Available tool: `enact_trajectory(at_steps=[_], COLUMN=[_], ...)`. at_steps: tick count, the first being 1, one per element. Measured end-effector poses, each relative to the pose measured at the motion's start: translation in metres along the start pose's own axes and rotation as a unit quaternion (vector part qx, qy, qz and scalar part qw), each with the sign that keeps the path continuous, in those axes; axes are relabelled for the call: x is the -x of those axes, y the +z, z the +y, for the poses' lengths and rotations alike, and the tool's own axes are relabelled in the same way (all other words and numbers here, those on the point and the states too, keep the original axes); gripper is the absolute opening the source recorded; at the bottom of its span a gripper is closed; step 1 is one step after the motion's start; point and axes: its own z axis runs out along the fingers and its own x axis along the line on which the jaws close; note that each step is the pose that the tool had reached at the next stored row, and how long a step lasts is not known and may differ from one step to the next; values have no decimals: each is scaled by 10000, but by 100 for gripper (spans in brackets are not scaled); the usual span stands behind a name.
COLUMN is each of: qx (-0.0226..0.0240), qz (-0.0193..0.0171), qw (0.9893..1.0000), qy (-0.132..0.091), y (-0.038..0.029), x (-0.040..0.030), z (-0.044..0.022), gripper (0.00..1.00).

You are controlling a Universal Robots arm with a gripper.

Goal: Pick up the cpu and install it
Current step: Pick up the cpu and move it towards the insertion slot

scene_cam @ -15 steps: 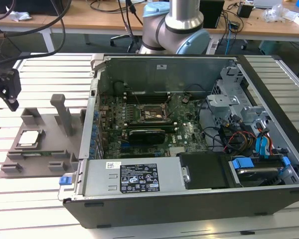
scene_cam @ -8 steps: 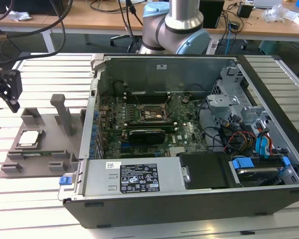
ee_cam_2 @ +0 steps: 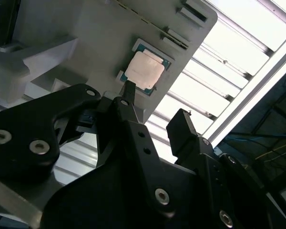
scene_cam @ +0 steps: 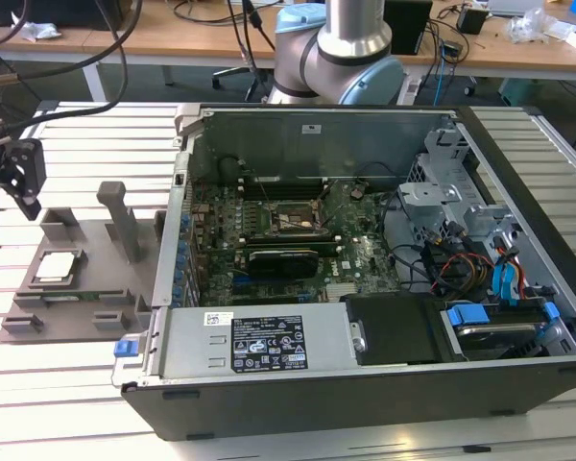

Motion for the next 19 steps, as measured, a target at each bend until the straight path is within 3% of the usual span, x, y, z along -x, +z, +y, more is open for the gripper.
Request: enact_trajectory(at_steps=[19], qx=[0], qz=[0], qw=[10000], qy=[0], y=[128], x=[-3], z=[3], gripper=[54])
